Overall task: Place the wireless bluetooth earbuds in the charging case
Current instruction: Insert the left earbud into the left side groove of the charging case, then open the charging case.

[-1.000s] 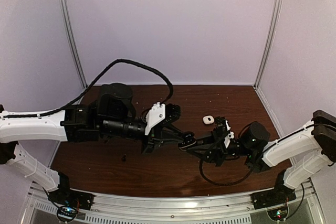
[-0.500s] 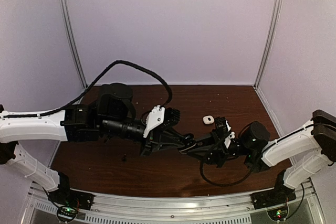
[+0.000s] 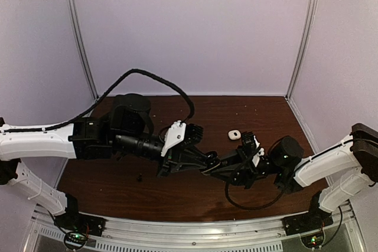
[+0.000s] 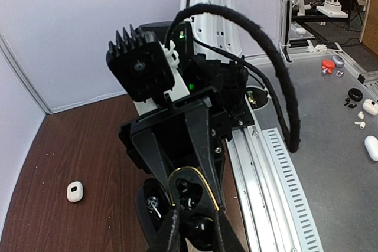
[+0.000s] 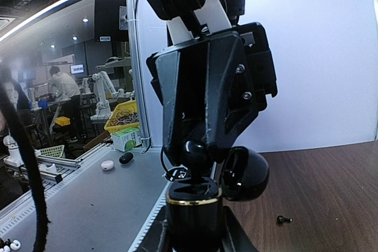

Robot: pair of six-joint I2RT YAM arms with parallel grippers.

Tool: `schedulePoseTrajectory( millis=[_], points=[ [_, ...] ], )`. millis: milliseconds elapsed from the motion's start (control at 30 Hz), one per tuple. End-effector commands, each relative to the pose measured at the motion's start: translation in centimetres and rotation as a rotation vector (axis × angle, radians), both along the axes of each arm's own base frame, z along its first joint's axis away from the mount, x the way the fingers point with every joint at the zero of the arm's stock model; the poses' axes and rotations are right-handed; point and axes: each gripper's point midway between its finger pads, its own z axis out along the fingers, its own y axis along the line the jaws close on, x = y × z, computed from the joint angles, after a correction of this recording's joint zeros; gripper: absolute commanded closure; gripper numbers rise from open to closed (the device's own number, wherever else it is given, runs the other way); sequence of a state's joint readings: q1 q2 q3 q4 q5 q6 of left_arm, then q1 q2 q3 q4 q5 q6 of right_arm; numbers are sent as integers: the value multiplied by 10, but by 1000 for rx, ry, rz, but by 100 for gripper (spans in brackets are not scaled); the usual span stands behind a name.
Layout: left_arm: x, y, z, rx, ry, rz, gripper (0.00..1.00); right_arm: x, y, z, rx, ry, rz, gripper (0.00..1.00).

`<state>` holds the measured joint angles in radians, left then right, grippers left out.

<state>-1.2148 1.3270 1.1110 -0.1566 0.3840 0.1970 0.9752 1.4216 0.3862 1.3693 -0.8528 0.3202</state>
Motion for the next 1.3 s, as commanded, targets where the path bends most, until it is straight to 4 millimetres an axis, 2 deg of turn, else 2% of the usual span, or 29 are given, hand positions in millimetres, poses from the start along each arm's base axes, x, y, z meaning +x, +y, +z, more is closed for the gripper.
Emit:
schedulePoseTrajectory(
  millis=[0, 300, 567, 1100, 1267],
  points=[
    [-1, 2, -22, 90, 14, -5, 89, -5, -4, 37, 119, -80, 13, 100],
    [2, 3, -17, 90, -3, 10, 73, -4, -3, 35, 116, -82, 10, 100],
    [2, 1, -2, 64, -21, 15, 57, -2, -1, 32, 108, -82, -2, 100],
    [13, -5, 8, 55, -105, 105, 49, -5, 4, 29, 102, -79, 12, 100],
    [10, 0, 34, -45, -111, 110, 47, -2, 4, 24, 96, -87, -17, 100]
  ],
)
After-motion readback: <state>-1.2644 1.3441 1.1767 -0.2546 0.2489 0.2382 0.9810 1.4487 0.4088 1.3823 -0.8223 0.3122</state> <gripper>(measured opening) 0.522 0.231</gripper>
